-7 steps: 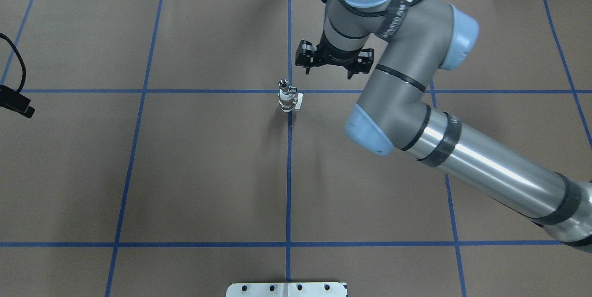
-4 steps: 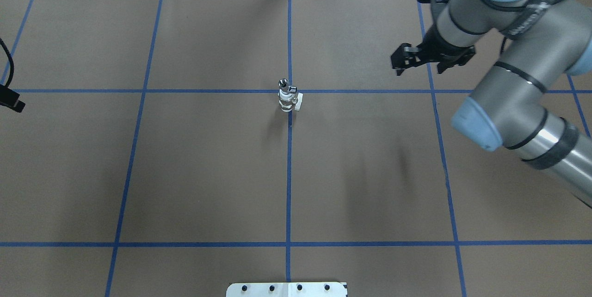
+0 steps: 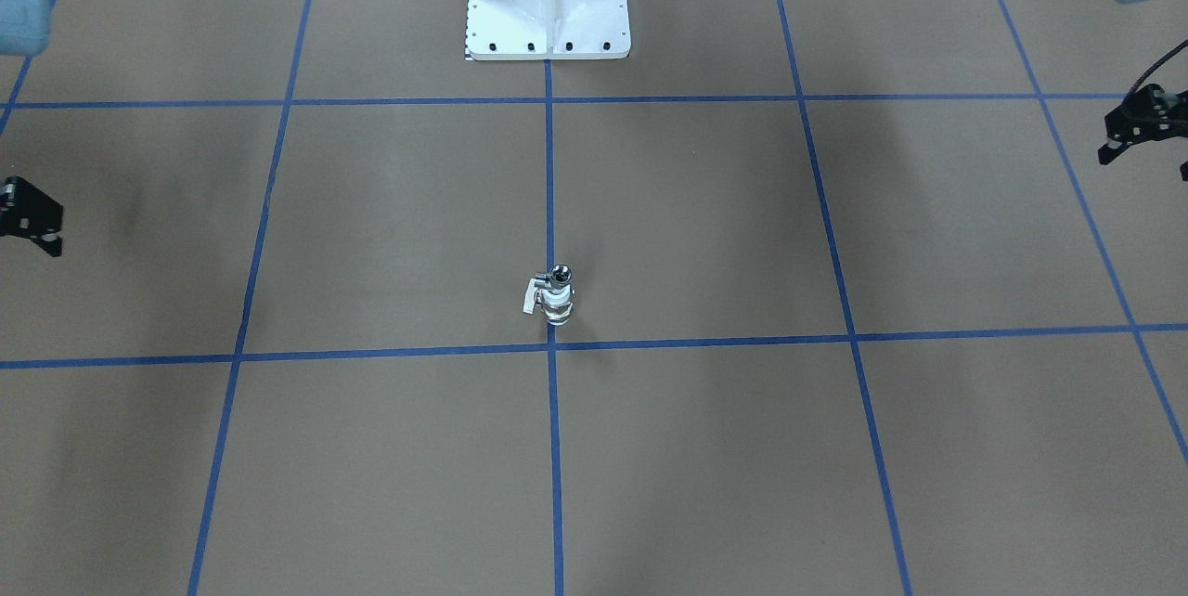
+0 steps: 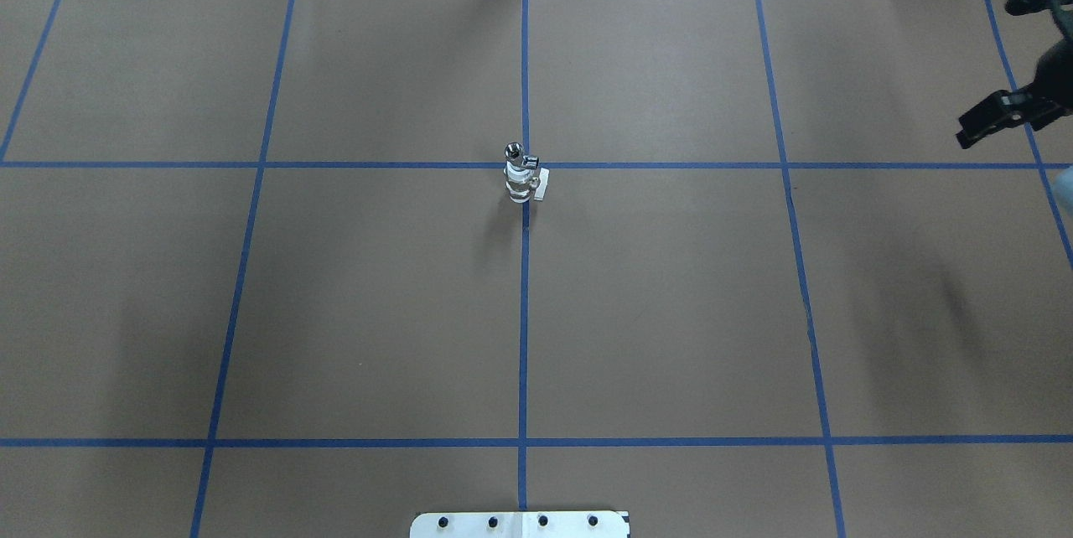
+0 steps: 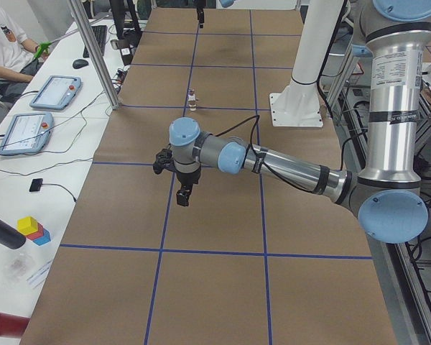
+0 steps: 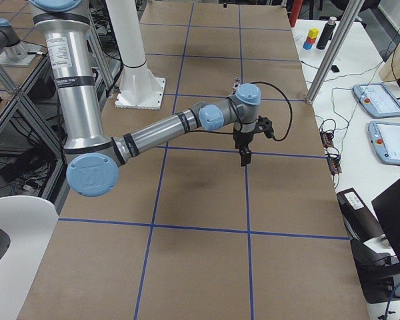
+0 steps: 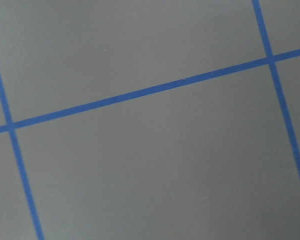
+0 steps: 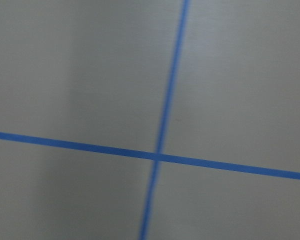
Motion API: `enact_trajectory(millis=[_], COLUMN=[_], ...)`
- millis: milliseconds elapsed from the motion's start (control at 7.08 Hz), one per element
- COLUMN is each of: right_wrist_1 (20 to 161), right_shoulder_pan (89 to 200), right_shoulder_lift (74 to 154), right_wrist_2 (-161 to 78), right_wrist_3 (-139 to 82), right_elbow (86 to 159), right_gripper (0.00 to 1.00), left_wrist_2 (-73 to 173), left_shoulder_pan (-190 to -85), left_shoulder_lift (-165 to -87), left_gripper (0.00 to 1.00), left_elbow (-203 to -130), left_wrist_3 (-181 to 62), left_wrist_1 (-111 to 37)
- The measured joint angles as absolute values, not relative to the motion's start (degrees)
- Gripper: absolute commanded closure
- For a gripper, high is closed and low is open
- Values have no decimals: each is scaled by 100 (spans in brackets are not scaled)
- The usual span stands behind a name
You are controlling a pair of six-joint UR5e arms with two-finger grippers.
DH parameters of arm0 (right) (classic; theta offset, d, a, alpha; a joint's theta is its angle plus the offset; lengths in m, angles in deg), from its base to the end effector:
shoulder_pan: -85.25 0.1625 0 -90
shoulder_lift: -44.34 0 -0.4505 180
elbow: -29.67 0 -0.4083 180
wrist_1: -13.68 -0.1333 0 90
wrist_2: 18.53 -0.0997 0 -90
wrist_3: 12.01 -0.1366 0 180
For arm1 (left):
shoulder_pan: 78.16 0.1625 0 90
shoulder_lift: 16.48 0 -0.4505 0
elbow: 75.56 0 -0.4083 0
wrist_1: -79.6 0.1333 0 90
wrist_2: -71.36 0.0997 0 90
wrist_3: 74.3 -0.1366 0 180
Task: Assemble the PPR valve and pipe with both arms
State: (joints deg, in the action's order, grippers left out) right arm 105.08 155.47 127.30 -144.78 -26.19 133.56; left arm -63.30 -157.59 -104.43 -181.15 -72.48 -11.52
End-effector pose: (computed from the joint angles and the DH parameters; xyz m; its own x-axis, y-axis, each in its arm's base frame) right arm -0.1426 -0.5517 0.5342 0.7490 -0.2277 0.6222 0.1397 0.9723 0.1876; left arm 0.0554 -0.5002 0.5859 0.6719 0.2750 -0.6877 -0.1562 0.9602 0.2314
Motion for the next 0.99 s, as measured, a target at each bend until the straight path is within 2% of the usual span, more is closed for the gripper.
enact_trajectory(millis=[424, 989], right_wrist_1=[10093, 9671], right_shoulder_pan=[16127, 16185], right_shoulder_lift=[13324, 13500], right_wrist_2=[-14767, -14840], right_wrist_3=[-2200, -2525], right_elbow=[13076, 13000], right_gripper=[0, 0], left_wrist_2=[-6617, -6492], left_shoulder_pan=[-16277, -16639], left_shoulder_lift=[-10431, -10164], left_gripper=[0, 0], left_elbow=[-17802, -18168], left_wrist_3=[-7925, -7923], left_wrist_1=[-1190, -1167])
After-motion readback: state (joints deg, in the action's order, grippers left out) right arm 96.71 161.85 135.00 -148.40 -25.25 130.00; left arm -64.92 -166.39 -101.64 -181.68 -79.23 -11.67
